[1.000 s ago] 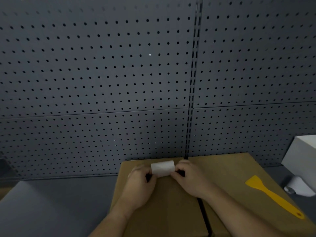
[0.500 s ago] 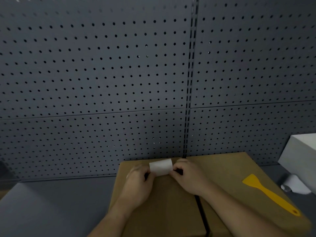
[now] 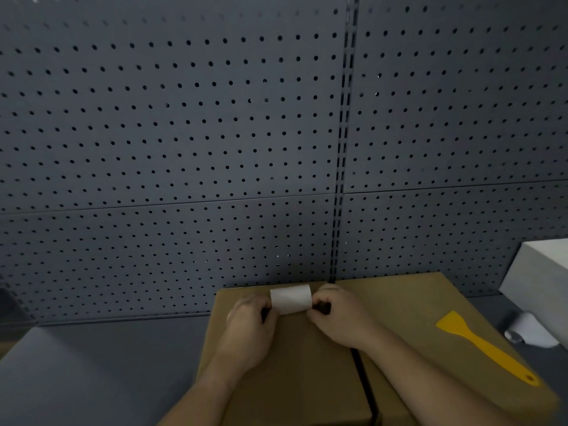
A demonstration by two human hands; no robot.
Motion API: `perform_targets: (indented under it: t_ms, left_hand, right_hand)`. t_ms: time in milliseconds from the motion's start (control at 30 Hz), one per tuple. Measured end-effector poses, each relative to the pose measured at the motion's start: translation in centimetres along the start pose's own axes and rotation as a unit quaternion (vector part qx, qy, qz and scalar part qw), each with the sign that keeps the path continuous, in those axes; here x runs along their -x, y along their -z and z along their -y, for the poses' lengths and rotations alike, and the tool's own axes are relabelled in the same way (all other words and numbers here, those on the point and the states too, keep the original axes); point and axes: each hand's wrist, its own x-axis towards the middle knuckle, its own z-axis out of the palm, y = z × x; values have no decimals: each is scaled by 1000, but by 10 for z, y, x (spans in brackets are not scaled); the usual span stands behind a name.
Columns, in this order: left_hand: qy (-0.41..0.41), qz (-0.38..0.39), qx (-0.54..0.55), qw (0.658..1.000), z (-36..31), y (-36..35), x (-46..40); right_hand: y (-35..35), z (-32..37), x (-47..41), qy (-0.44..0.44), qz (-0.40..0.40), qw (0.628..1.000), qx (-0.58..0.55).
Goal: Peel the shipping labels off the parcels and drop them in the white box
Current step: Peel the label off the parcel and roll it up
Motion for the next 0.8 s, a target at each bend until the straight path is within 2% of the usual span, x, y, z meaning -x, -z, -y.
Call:
perform_targets:
  t_ms: [533, 800]
  left_hand:
    - [17, -1, 20, 1000, -6, 3, 1]
    - [9, -34, 92, 995, -19, 16, 9]
  right_hand:
    - [2, 1, 1, -11, -12, 1000, -7]
    - [4, 1, 7, -16, -18, 996, -85]
